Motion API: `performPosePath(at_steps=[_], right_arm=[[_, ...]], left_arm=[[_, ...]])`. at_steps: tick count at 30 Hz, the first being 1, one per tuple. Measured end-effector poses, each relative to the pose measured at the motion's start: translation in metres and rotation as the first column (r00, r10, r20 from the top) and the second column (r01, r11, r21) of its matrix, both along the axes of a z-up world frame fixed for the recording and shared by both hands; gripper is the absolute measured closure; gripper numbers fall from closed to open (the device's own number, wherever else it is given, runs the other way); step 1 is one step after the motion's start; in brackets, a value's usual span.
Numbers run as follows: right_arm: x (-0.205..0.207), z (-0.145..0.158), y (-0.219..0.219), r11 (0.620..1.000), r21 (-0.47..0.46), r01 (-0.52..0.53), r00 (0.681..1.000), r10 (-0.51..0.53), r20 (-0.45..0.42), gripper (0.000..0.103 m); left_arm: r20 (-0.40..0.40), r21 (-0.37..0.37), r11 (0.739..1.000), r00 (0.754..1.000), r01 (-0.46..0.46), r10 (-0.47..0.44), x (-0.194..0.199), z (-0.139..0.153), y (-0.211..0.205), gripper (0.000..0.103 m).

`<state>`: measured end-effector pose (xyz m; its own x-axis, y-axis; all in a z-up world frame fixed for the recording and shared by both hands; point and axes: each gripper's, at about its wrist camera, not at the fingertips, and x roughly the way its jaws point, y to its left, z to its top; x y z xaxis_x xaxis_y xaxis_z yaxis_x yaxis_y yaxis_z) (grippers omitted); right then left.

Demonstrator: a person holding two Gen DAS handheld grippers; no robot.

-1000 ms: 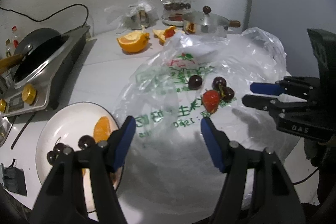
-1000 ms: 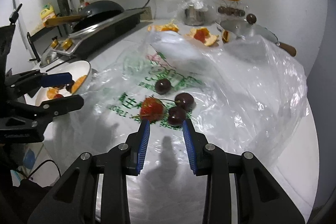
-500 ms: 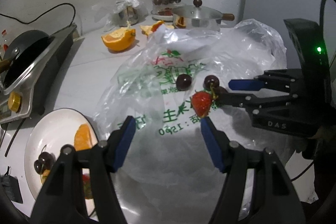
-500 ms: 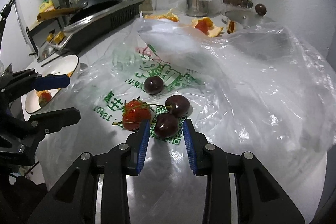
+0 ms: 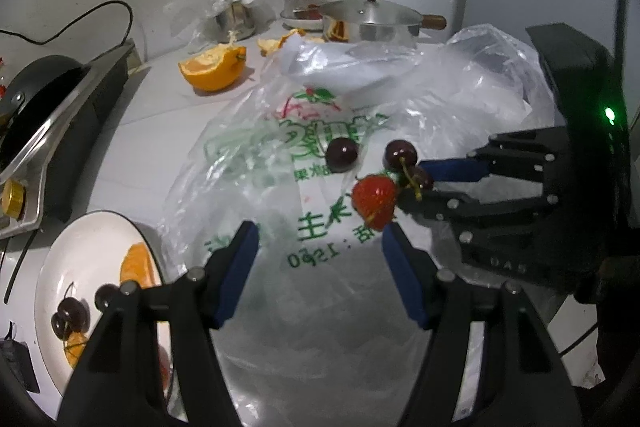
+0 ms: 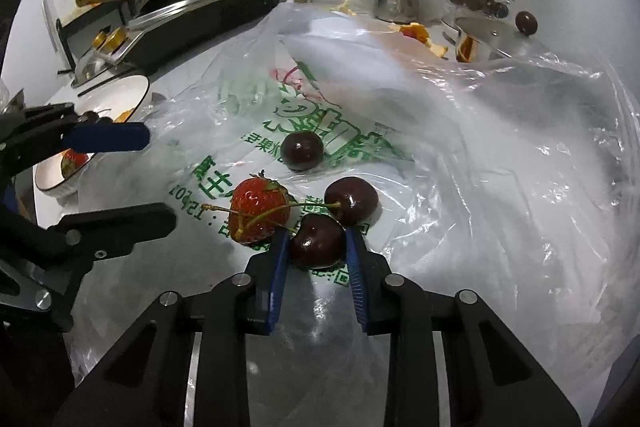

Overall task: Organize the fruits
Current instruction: 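Grasp a dark cherry on the bag with the right tool, then grasp a strawberry with the left tool while the right tool holds the cherry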

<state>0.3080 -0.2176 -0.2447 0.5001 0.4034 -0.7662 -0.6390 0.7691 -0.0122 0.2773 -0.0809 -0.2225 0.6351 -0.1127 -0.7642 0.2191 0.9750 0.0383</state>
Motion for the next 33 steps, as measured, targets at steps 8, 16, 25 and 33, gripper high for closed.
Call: performPosePath(at_steps=[8,16,25,33], right_arm=[[-0.007,0.016,-0.021,0.999,0.041,0.024,0.999,-0.025,0.028,0.073],[-0.018,0.036,-0.047,0.994,0.089,0.059,0.997,-0.064,0.045,0.073],[-0.018,0.036,-0.059,0.991,0.091,0.098,0.994,-0.102,0.040,0.073],[-0.017,0.039,-0.073,0.986,0.088,0.142,0.988,-0.147,0.049,0.073]], left_arm=[[-0.010,0.022,0.999,0.999,0.038,-0.038,0.005,-0.004,-0.016,0.037],[-0.008,0.057,0.997,0.998,0.058,-0.058,0.018,-0.015,-0.036,0.037],[0.000,0.076,0.989,0.992,0.123,-0.124,0.026,-0.020,-0.051,0.039],[0.014,0.103,0.985,0.990,0.141,-0.143,0.029,-0.025,-0.053,0.067]])
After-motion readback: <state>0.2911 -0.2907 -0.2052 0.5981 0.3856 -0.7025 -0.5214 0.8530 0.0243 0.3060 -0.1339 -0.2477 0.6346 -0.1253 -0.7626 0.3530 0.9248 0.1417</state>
